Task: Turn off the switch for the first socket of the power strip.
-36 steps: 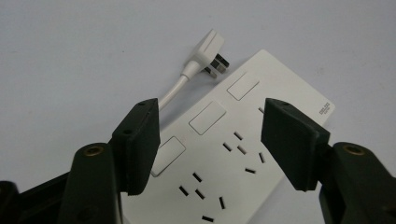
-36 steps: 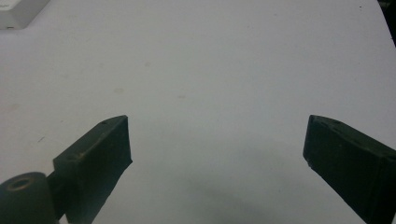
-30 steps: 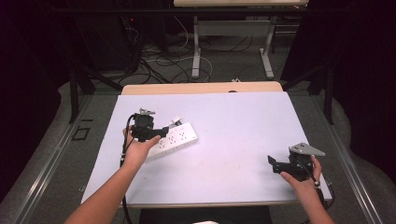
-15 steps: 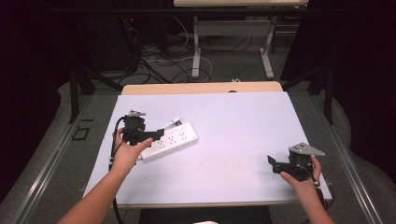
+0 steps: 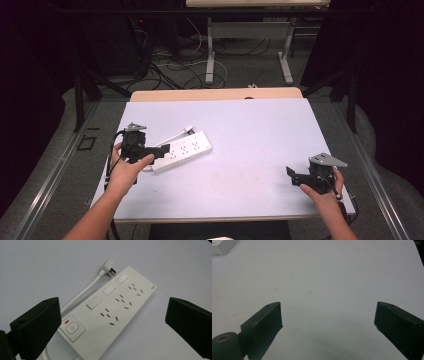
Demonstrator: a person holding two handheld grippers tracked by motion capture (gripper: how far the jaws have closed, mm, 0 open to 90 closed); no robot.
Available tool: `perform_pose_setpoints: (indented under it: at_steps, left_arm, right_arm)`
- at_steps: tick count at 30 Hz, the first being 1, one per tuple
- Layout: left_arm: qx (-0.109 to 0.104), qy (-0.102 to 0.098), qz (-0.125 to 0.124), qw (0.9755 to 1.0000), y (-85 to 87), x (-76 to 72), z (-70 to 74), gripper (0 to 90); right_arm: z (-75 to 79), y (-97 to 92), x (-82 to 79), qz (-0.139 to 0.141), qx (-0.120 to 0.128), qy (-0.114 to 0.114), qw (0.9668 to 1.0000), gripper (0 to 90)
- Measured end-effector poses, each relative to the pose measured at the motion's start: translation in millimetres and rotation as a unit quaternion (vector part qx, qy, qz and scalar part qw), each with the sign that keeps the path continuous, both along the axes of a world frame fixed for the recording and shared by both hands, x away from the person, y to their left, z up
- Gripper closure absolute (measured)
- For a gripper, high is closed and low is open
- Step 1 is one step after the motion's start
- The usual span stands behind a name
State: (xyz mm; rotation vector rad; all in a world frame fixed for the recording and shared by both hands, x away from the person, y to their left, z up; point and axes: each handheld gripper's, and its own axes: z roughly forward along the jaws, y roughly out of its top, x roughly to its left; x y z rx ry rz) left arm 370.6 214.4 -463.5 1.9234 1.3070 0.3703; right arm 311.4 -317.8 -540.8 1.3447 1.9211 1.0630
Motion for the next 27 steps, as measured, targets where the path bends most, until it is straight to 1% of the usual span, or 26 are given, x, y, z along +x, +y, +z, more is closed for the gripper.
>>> perform_pose_setpoints:
  at_steps: [2,4,5,7,9,12,14,15,16,18,19,21,23,24,25,26,27]
  left_arm:
    - [0.001,-0.002,-0.007,1.0000,2.6,-3.9,0.9,0.2]
    - [0.000,-0.004,-0.007,1.0000,5.0,-7.3,1.2,0.2]
    - [-0.001,-0.004,-0.009,1.0000,6.2,-9.2,1.3,0.2]
    - [0.000,-0.008,-0.009,0.9999,8.4,-13.1,0.6,0.2]
    - [-0.003,-0.009,-0.004,0.9999,10.6,-17.5,-0.6,0.2]
    - [-0.006,-0.016,0.002,0.9999,15.1,-23.1,-2.5,0.3]
    - [-0.008,-0.018,0.007,0.9998,18.4,-26.7,-3.2,0.3]
    - [-0.012,-0.019,0.012,0.9997,19.4,-28.5,-3.7,0.3]
    - [-0.012,-0.020,0.012,0.9997,21.6,-29.9,-3.8,0.3]
    - [-0.021,-0.023,0.018,0.9993,25.0,-32.3,-4.9,0.3]
    - [-0.024,-0.023,0.021,0.9992,26.9,-33.8,-5.4,0.3]
    - [-0.026,-0.027,0.027,0.9989,31.3,-35.7,-6.9,0.4]
    - [-0.033,-0.032,0.034,0.9983,35.6,-37.8,-9.3,0.4]
    - [-0.034,-0.031,0.034,0.9984,38.3,-39.0,-10.4,0.4]
    - [-0.035,-0.034,0.039,0.9980,40.3,-40.0,-12.5,0.5]
    - [-0.034,-0.030,0.039,0.9982,43.3,-41.3,-13.6,0.5]
    - [-0.039,-0.034,0.046,0.9976,44.8,-42.2,-16.2,0.5]
  right_arm:
    - [0.7,0.0,-0.3,0.000,-0.003,0.000,1.0000,7.0]
    - [0.6,-0.4,-0.2,0.002,-0.005,0.000,1.0000,6.9]
    - [0.3,0.2,-0.4,-0.001,0.000,-0.001,1.0000,6.9]
    - [0.9,-0.6,-1.0,0.001,-0.002,0.005,1.0000,7.0]
    - [1.0,-0.5,-1.0,0.003,0.002,0.003,1.0000,7.0]
    - [0.9,-0.6,-1.0,0.002,0.003,0.003,1.0000,6.9]
    - [0.9,-0.5,-1.0,0.002,0.002,0.003,1.0000,6.9]
    - [0.9,-0.5,-1.0,0.002,0.002,0.003,1.0000,6.9]
    - [1.0,-0.4,-1.1,0.002,0.003,0.003,1.0000,7.0]
    - [0.7,0.1,-0.8,0.000,0.002,-0.001,1.0000,7.0]
    - [1.2,-0.6,-0.8,0.004,0.002,0.002,1.0000,6.9]
    - [1.5,-0.5,-1.2,0.000,0.002,0.004,1.0000,6.9]
    - [1.5,-0.5,-1.2,0.000,0.002,0.003,1.0000,6.9]
    - [1.6,-0.5,-1.3,0.000,0.002,0.003,1.0000,7.0]
    - [1.6,-0.5,-1.4,0.001,0.002,0.002,1.0000,7.0]
    - [1.7,-0.8,-1.4,0.000,0.002,0.002,1.0000,7.0]
    - [1.7,-0.8,-1.4,0.000,0.002,0.002,1.0000,7.0]
